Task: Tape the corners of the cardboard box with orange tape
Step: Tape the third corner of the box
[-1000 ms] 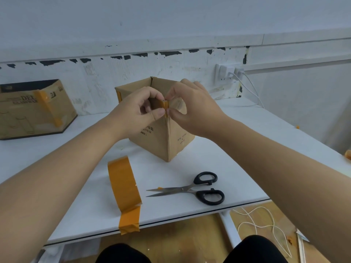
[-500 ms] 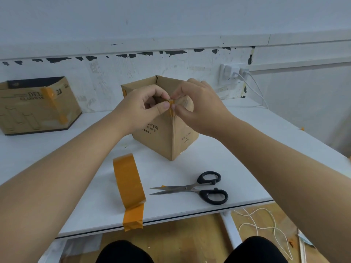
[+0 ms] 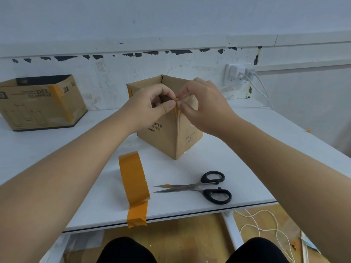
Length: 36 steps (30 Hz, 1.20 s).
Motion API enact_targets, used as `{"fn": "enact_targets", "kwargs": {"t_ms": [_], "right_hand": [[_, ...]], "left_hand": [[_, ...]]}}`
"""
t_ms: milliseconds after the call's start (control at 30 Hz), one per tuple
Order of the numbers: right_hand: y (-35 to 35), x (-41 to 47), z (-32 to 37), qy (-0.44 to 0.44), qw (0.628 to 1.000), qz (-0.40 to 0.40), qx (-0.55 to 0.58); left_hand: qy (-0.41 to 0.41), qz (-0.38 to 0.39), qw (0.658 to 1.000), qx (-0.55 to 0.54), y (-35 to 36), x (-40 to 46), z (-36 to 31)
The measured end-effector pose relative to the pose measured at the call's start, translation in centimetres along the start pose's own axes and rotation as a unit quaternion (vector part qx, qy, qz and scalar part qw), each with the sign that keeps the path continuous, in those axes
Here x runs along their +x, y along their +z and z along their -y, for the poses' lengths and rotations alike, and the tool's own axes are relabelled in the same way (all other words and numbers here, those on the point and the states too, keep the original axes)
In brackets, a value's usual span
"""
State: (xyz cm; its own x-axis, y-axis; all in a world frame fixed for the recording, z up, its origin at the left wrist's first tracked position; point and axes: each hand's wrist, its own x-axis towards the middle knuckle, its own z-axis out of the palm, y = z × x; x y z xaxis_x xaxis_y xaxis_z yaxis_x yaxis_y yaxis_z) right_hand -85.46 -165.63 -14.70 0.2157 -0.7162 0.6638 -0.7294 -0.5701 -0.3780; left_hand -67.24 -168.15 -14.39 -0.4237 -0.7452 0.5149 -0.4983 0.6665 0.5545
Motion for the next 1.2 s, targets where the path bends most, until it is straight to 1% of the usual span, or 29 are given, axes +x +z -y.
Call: {"fn": "enact_targets", "kwargs": {"t_ms": [233,400,533,733,833,933,1000,1100,1200], "right_hand": [[-1.0,-0.2,0.1,0.012,0.999,0.042,0.004],[-1.8,-0.7,0.1,0.020,0.997,0.077,0.008],[-1.9,-1.1,-0.1,0.018,0.996,0.080,0.022],[-1.5,-1.4,0.1,0.005,0.997,0.069,0.023],[-1.5,-1.8,0.6,-0.003,0.998,0.056,0.018],[-1.3,-2.7,1.4,-0.020,0.999,0.025,0.016],[-0.8,-3.9,1.9,-0.028,0.998,0.014,0.048],[0.5,-6.2,2.6,-0.024,0.994,0.026,0.100],[2.4,-8.5,3.4,-0.010,0.988,0.064,0.137]], "left_hand": [[-0.010,0.008,1.000,0.026,-0.3,-0.3,-0.6],[-0.001,-0.003,0.999,0.053,-0.4,-0.6,-1.2],[-0.001,-0.008,0.998,0.069,-0.6,-1.0,-1.2],[0.003,-0.012,0.997,0.082,-0.9,-2.0,-0.4],[0.008,-0.026,0.996,0.080,-1.1,-2.8,-0.6],[-0.004,-0.072,0.996,0.055,-1.2,-4.1,-1.8],[-0.031,-0.116,0.993,0.008,-1.4,-5.7,-2.9],[-0.055,-0.169,0.982,-0.061,-1.6,-10.0,-4.8],[-0.074,-0.163,0.979,-0.100,-1.2,-16.1,-6.7]]}}
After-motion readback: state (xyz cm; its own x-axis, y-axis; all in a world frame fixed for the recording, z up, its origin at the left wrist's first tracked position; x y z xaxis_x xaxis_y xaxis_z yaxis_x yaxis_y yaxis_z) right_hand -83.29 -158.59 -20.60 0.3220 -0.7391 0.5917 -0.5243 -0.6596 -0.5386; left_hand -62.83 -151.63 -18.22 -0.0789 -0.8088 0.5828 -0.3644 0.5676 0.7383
